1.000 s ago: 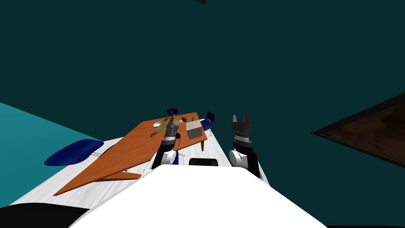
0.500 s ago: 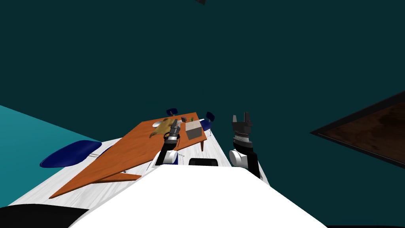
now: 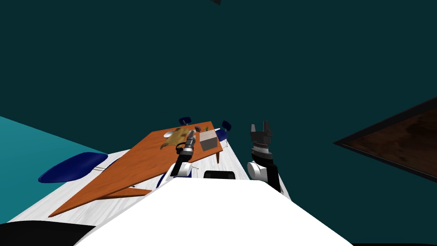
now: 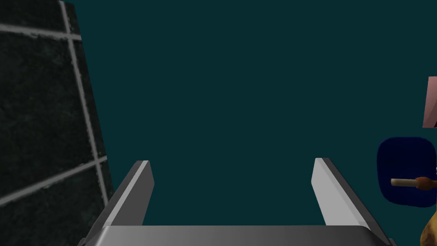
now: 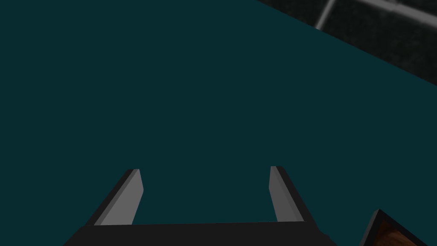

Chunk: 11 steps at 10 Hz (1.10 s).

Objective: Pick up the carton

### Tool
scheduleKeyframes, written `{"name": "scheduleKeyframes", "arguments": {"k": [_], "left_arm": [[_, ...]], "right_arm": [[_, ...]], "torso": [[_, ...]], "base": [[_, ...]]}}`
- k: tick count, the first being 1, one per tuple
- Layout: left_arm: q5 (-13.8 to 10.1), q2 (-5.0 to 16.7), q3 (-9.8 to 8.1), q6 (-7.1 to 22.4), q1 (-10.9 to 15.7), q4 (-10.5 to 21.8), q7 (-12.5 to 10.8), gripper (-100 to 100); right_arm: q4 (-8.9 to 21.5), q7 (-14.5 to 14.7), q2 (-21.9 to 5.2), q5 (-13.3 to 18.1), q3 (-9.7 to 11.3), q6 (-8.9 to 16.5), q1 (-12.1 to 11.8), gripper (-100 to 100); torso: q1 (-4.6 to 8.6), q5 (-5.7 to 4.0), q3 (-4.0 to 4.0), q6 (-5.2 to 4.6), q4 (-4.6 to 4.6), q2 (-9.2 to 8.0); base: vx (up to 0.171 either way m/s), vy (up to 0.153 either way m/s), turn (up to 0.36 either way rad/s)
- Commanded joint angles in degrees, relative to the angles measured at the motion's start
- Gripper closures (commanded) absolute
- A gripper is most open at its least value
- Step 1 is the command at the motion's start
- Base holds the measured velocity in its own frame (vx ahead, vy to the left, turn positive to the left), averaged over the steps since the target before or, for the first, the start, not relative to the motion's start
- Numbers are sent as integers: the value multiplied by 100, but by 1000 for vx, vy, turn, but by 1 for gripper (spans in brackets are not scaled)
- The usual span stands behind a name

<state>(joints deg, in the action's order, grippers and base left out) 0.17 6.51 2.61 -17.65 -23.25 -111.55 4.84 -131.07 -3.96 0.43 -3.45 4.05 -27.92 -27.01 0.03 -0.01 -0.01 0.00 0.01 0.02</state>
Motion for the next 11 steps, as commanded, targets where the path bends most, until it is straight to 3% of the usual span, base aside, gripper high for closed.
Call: {"name": "scheduleKeyframes", "arguments": {"k": [1, 11], "left_arm": [[38, -6, -8, 180, 37, 94, 30, -100], [299, 291, -76, 1222, 270, 943, 220, -100]], "right_arm": [[0, 0, 0, 0, 0, 0, 0, 0], [0, 0, 0, 0, 0, 0, 0, 0]], "torso": [[0, 0, 0, 0, 0, 0], [-1, 0, 0, 0, 0, 1]], "base": [[5, -7, -8], [6, -8, -11]]}}
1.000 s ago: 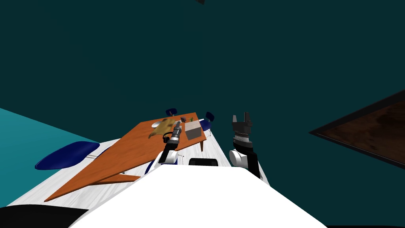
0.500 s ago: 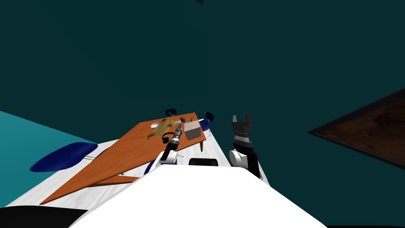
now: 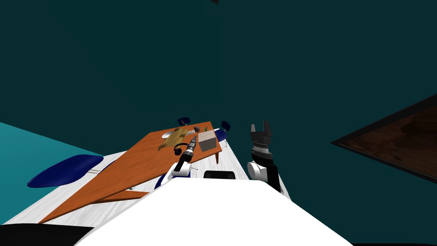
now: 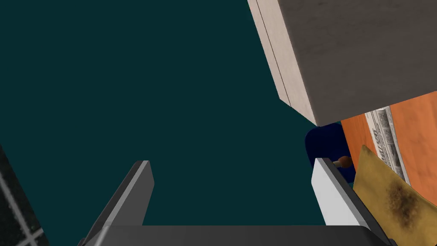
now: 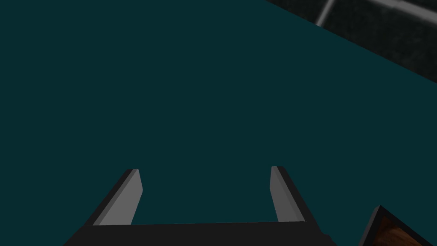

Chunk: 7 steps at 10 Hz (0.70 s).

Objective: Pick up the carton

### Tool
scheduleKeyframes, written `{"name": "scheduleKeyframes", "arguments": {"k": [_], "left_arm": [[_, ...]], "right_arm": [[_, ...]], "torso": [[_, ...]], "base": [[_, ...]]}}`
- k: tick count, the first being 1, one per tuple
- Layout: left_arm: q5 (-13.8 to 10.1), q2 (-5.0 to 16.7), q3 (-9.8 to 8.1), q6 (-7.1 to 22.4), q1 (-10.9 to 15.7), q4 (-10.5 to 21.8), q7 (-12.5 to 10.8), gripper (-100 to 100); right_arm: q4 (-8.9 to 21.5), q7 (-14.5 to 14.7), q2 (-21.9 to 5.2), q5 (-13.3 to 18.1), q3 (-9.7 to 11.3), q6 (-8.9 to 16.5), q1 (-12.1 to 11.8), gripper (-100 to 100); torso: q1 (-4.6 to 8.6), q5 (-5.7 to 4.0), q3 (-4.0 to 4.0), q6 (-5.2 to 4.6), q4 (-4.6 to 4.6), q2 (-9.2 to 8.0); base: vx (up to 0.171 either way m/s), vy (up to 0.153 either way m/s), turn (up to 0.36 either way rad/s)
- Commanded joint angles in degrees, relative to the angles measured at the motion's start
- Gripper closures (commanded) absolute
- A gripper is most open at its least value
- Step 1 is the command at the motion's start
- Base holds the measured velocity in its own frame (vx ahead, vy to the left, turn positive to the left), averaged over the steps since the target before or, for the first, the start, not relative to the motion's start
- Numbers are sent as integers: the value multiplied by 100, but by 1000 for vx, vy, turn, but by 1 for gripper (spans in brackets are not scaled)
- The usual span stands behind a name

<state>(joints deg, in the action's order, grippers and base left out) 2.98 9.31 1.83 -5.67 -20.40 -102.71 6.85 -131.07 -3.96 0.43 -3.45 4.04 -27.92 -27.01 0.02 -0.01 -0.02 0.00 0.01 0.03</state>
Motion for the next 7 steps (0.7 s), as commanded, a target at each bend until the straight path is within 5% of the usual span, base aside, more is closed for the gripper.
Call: {"name": "scheduleKeyframes", "arguments": {"k": [1, 4, 5, 6, 7], "left_arm": [[57, 56, -7, 184, 21, 188, 48, -100], [83, 102, -4, 281, -11, 216, 66, -100], [84, 108, -5, 301, -14, 221, 67, 0], [84, 107, -4, 299, -14, 221, 67, -100], [84, 108, -4, 300, -14, 221, 67, 100]], "right_arm": [[0, 0, 0, 0, 0, 0, 0, 0], [0, 0, 0, 0, 0, 0, 0, 0], [0, 0, 0, 0, 0, 0, 0, 0], [0, 0, 0, 0, 0, 0, 0, 0], [0, 0, 0, 0, 0, 0, 0, 0]], "torso": [[0, 0, 0, 0, 0, 0], [0, 0, 1, 1, 0, -1], [-1, 0, 1, 0, -1, -2], [-2, 0, 2, 0, -1, -3], [-2, 0, 2, 0, -1, -3]], "base": [[7, -10, -15], [4, -6, -8], [0, 0, 0], [0, 0, 0], [0, 0, 0]]}}
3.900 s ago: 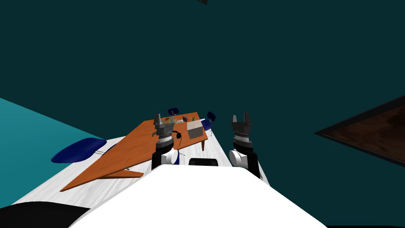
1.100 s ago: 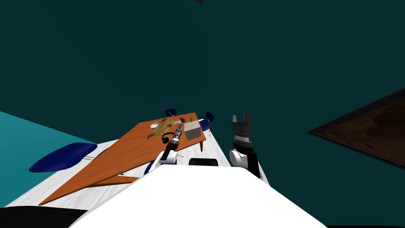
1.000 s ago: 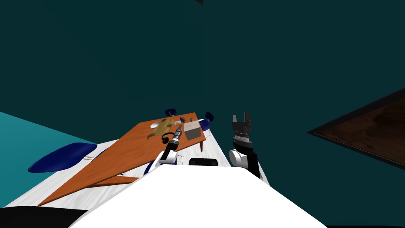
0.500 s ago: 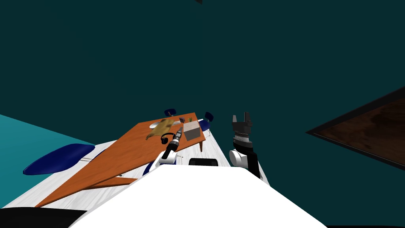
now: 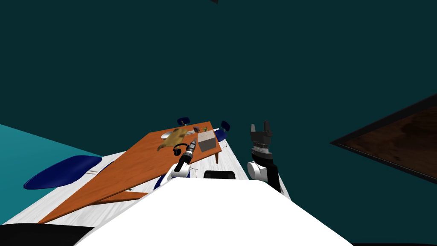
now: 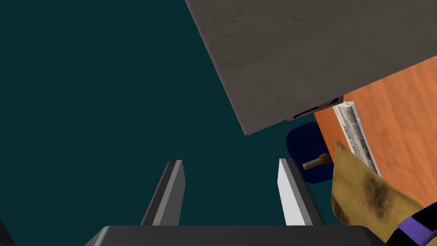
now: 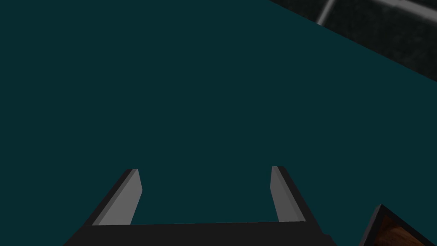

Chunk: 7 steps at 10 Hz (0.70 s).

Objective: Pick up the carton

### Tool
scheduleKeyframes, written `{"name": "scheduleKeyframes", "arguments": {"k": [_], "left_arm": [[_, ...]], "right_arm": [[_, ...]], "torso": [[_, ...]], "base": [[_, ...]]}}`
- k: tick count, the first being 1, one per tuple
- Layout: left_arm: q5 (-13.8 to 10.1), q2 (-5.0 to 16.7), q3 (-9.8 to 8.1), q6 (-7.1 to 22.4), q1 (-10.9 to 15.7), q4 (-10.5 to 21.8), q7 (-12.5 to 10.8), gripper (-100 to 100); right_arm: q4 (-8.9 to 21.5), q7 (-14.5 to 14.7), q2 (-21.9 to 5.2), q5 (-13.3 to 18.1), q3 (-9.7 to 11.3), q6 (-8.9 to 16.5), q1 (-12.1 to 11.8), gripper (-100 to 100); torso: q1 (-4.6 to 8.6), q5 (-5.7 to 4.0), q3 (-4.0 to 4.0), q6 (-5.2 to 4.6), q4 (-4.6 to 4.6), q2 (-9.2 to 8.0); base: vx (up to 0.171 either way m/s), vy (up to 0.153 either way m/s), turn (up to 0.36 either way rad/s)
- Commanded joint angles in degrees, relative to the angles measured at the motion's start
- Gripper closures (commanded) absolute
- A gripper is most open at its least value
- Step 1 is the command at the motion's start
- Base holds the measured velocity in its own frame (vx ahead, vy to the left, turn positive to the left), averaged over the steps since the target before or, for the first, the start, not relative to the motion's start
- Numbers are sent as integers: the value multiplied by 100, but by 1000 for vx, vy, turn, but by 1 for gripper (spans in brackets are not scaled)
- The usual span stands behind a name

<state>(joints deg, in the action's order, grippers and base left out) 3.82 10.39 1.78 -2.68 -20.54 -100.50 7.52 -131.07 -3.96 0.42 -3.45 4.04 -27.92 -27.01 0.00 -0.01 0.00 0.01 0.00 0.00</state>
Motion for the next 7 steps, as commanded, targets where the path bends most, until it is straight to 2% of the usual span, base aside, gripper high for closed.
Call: {"name": "scheduleKeyframes", "arguments": {"k": [1, 4, 5, 6, 7], "left_arm": [[0, 0, 0, 0, 0, 0, 0, 100], [0, 0, 0, 0, 0, 0, 0, 100], [0, 0, 0, 0, 0, 0, 0, 0], [-52, 72, 21, 206, 55, -92, -76, -100], [-84, 119, 34, 338, 89, -152, -124, -100]], "right_arm": [[0, 0, 0, 0, 0, 0, 0, 0], [0, 0, 0, 0, 0, 0, 0, 0], [0, 0, 0, 0, 0, 0, 0, 0], [0, 0, 0, 0, 0, 0, 0, 0], [0, 0, 0, 0, 0, 0, 0, 0]], "torso": [[0, 0, 0, 0, 0, 0], [0, 0, 0, 0, 0, 0], [0, 0, 0, 0, 0, 0], [0, 0, 0, 0, 0, 0], [6, -1, -1, 1, 0, 2]], "base": [[0, 0, 0], [0, 0, 0], [0, 0, 0], [5, -20, 93], [6, -47, 108]]}}
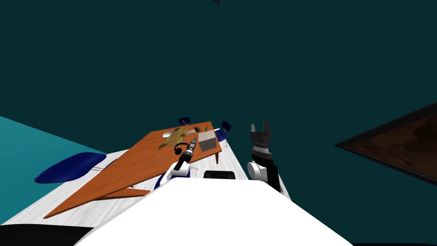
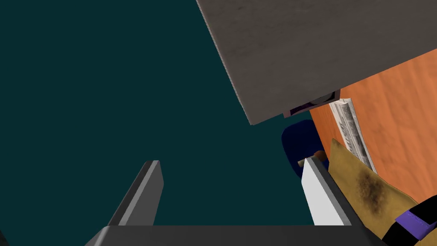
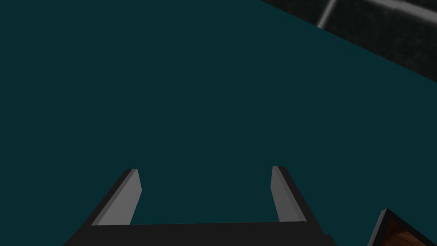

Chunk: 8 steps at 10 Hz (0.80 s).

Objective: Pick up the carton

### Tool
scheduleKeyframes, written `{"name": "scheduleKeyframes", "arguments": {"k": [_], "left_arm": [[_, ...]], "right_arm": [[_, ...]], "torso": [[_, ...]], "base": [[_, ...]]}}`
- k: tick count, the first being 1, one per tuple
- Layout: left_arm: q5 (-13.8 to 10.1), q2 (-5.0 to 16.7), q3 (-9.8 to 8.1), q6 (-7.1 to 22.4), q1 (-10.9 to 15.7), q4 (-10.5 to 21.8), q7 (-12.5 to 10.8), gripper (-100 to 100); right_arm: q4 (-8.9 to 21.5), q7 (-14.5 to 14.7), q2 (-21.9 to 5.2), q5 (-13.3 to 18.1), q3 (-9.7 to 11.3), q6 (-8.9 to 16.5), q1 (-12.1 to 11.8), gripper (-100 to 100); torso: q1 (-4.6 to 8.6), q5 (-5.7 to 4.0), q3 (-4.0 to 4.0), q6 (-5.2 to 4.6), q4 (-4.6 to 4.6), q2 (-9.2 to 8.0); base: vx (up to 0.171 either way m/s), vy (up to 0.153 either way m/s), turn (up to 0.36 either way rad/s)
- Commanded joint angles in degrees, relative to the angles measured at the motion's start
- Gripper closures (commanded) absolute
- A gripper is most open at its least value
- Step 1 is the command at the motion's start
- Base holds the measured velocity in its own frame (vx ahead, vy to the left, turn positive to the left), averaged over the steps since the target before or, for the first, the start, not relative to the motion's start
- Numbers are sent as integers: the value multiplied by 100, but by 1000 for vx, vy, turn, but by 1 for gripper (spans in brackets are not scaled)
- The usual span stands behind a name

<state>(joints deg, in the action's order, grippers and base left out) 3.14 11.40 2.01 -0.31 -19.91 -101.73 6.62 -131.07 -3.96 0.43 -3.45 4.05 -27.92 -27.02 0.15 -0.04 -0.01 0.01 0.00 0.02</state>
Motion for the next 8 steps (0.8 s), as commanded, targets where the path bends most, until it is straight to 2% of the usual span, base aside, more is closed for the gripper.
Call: {"name": "scheduleKeyframes", "arguments": {"k": [1, 8], "left_arm": [[-54, 75, 27, 259, 68, -101, -93, -100], [-298, 489, 132, 1282, 356, -581, -501, -100]], "right_arm": [[0, 0, 0, 0, 0, 0, 0, 0], [0, 0, 0, 0, 0, 0, 1, 0]], "torso": [[0, 0, 0, 0, 0, 0], [4, -1, 2, -2, -1, -4]], "base": [[-2, -56, 80], [-6, -55, 91]]}}
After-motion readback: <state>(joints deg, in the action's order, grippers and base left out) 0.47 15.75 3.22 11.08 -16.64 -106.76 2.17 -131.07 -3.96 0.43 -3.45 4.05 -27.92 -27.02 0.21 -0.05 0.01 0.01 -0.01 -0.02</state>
